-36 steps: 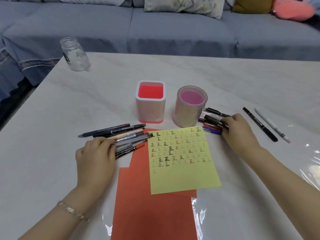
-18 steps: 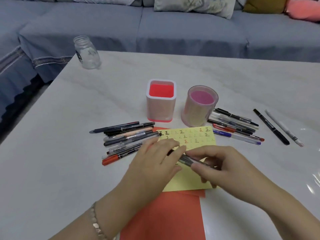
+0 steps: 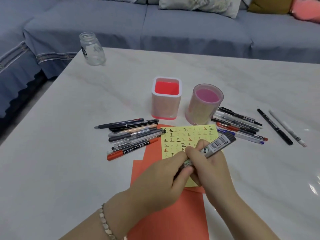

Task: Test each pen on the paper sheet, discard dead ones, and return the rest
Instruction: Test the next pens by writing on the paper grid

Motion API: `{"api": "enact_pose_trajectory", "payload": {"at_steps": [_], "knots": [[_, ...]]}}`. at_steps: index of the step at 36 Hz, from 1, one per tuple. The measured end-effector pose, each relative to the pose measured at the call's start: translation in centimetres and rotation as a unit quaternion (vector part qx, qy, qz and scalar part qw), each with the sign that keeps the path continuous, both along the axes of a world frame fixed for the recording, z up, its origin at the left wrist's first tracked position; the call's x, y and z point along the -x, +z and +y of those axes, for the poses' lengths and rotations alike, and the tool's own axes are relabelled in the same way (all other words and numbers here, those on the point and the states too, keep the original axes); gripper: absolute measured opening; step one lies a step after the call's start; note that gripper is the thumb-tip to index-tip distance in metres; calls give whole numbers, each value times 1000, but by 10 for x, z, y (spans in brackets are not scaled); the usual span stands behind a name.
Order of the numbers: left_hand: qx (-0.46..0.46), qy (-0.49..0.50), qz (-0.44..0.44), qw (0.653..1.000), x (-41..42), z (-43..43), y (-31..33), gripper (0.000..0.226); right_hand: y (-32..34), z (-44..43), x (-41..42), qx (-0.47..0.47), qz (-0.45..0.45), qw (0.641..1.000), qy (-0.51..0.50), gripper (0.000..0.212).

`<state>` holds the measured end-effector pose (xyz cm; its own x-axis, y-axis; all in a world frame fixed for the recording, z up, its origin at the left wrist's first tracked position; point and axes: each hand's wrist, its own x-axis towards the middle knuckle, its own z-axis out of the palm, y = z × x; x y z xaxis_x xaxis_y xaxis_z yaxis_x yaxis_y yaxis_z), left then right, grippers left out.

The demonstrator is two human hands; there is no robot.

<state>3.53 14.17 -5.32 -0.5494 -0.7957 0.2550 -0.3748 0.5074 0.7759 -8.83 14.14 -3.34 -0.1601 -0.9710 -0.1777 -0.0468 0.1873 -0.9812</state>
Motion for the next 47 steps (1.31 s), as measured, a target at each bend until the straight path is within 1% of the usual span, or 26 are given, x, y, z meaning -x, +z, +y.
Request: {"api": "enact_pose_trajectory", "payload": {"at_steps": [2, 4, 7, 8, 9, 11, 13, 14, 16, 19, 20, 22, 24, 27, 29, 32, 35, 38, 43, 47], "knots": [[-18, -4, 11, 1000, -1, 0, 0, 13, 1, 0, -1, -1, -29, 1000, 0, 26], [-41, -13, 2, 999, -3, -2, 3, 15, 3, 1, 1, 10, -57, 998, 0, 26], [-93, -21, -33, 995, -9, -3, 9, 4, 4, 3, 4, 34, -45, 998, 15, 26], [-100, -20, -43, 994, -11, -2, 10, 8, 4, 4, 4, 33, -54, 998, 16, 27], [-105, -16, -52, 993, -12, -2, 10, 10, 4, 5, 4, 32, -70, 997, 14, 28], [-107, 23, -74, 991, -18, -3, 9, 5, 4, 6, 6, 43, -83, 996, -9, 30], [-55, 80, -137, 986, -25, -6, 1, 19, 0, 5, 12, 57, -63, 994, -62, 36], [-29, 120, -177, 977, -30, -8, -6, 24, -2, 4, 17, 58, -53, 993, -85, 34], [47, 173, -236, 955, -41, -15, -24, 23, -7, 4, 24, 48, -40, 992, -112, 31], [134, 195, -262, 936, -55, -17, -56, 25, -13, 6, 30, 25, -29, 991, -130, 29], [142, 195, -271, 932, -57, -16, -63, 27, -14, 7, 30, 20, -26, 991, -131, 28], [151, 211, -270, 927, -56, -15, -67, 29, -17, 8, 30, 14, -16, 991, -130, 27], [160, 217, -248, 930, -50, -12, -65, 29, -19, 10, 30, 12, -5, 991, -131, 25], [140, 162, -213, 953, -39, -5, -62, 36, -22, 10, 29, 17, 10, 991, -133, 19], [116, 128, -224, 959, -32, -3, -64, 47, -24, 9, 28, 20, 3, 991, -129, 15], [97, 110, -269, 952, -28, -5, -68, 62, -26, 6, 26, 18, -26, 992, -121, 17], [99, 105, -294, 945, -28, -8, -73, 68, -31, 4, 24, 14, -27, 994, -110, 15], [85, 114, -289, 947, -29, -9, -75, 70, -36, 1, 20, 24, 3, 994, -110, 11], [84, 127, -251, 956, -28, -9, -77, 65, -47, -8, 10, 60, 67, 985, -149, 29], [87, 135, -237, 958, -28, -9, -79, 64, -61, -14, -2, 80, 78, 979, -171, 42]]}}
